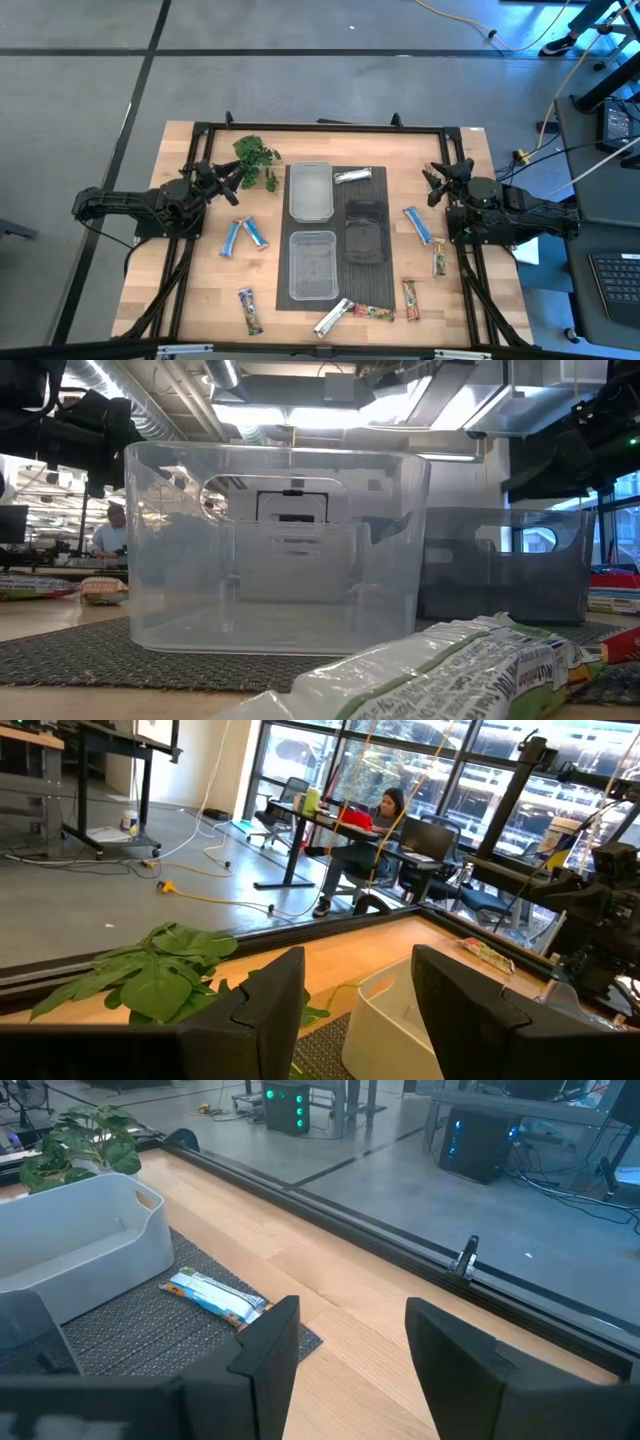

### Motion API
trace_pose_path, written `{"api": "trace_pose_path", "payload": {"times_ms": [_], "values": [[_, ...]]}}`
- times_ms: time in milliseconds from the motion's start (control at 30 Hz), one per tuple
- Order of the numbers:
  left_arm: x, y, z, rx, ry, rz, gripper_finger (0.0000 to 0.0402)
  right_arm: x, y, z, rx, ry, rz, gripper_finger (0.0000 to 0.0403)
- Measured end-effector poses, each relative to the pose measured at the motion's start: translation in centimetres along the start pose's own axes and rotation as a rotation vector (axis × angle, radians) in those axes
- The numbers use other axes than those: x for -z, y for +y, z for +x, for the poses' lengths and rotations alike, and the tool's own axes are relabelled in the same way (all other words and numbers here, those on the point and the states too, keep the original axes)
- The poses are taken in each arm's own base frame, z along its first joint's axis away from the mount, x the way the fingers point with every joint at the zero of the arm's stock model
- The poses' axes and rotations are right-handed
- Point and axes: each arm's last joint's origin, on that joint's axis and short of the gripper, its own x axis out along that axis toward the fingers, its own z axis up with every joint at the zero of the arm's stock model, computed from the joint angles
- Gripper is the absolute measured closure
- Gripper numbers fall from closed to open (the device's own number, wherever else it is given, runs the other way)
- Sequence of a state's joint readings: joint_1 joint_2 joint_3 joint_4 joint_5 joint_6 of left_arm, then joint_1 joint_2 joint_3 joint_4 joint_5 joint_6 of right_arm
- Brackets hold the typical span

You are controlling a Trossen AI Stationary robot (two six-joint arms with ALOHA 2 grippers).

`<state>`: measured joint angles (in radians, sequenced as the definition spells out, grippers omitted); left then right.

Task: Pick and place Granola Bars by type
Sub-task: Put the red granola bar into the black bin

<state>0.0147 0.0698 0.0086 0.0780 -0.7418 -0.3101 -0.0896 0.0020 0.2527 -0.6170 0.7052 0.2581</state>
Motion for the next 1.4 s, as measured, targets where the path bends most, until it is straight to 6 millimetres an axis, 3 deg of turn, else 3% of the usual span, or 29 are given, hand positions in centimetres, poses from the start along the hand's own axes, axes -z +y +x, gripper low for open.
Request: {"api": "trace_pose_path", "payload": {"times_ms": [633, 1100, 1400], "values": [[-0.02, 0.05, 0.00, -0.017, -0.006, 0.001, 0.0223, -0.21, 0.05, 0.00, -0.003, -0.018, 0.014, 0.0217], [-0.12, 0.05, 0.00, -0.024, -0.013, 0.167, 0.0223, -0.02, 0.09, 0.00, -0.028, 0.004, 0.002, 0.0217], [-0.11, 0.05, 0.00, -0.025, -0.013, 0.179, 0.0223, -0.01, 0.09, 0.00, -0.027, 0.004, 0.000, 0.0217]]}}
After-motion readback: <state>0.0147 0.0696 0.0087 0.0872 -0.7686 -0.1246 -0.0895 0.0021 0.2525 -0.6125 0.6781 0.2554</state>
